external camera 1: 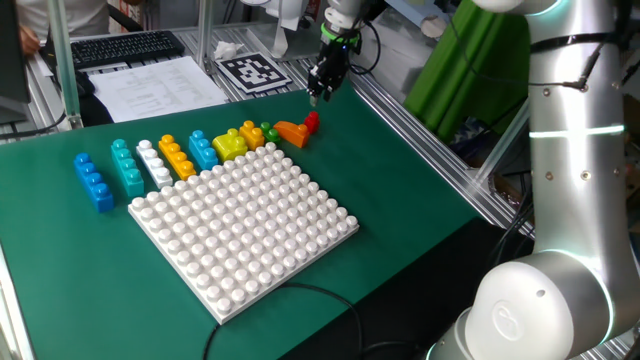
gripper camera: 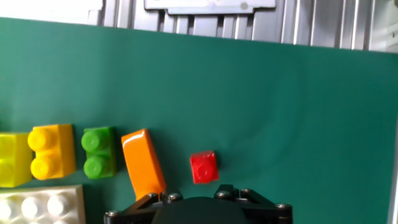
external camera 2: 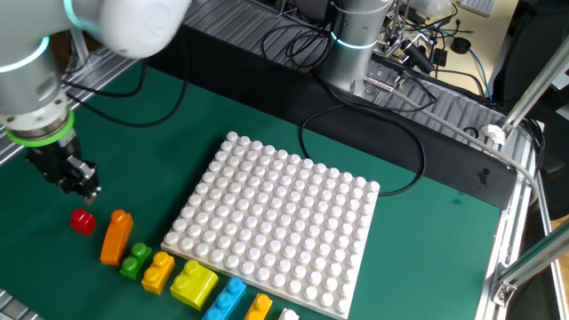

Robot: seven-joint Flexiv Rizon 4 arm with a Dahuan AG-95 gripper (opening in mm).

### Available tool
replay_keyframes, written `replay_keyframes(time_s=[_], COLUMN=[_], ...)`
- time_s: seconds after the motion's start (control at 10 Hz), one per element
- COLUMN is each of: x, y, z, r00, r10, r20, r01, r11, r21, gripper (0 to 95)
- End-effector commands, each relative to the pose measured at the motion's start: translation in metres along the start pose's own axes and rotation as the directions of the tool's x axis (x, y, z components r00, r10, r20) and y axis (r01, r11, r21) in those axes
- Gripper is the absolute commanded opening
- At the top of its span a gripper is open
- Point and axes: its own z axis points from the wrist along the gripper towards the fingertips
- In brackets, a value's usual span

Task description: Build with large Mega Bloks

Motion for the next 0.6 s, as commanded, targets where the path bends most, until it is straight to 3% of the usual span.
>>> replay_keyframes(time_s=[0.1,0.5,0.6], x=[0.0045,0.0045,0.0045], y=[0.002,0.0019,0.0019], z=[-0.0009,-0.001,-0.001], r00=[1.0,1.0,1.0], r10=[-0.009,-0.006,0.001], r20=[-0.002,-0.003,-0.021], r01=[0.009,0.006,-0.001], r11=[1.0,1.0,1.0], r21=[-0.005,0.001,-0.004], gripper=[38.0,38.0,38.0])
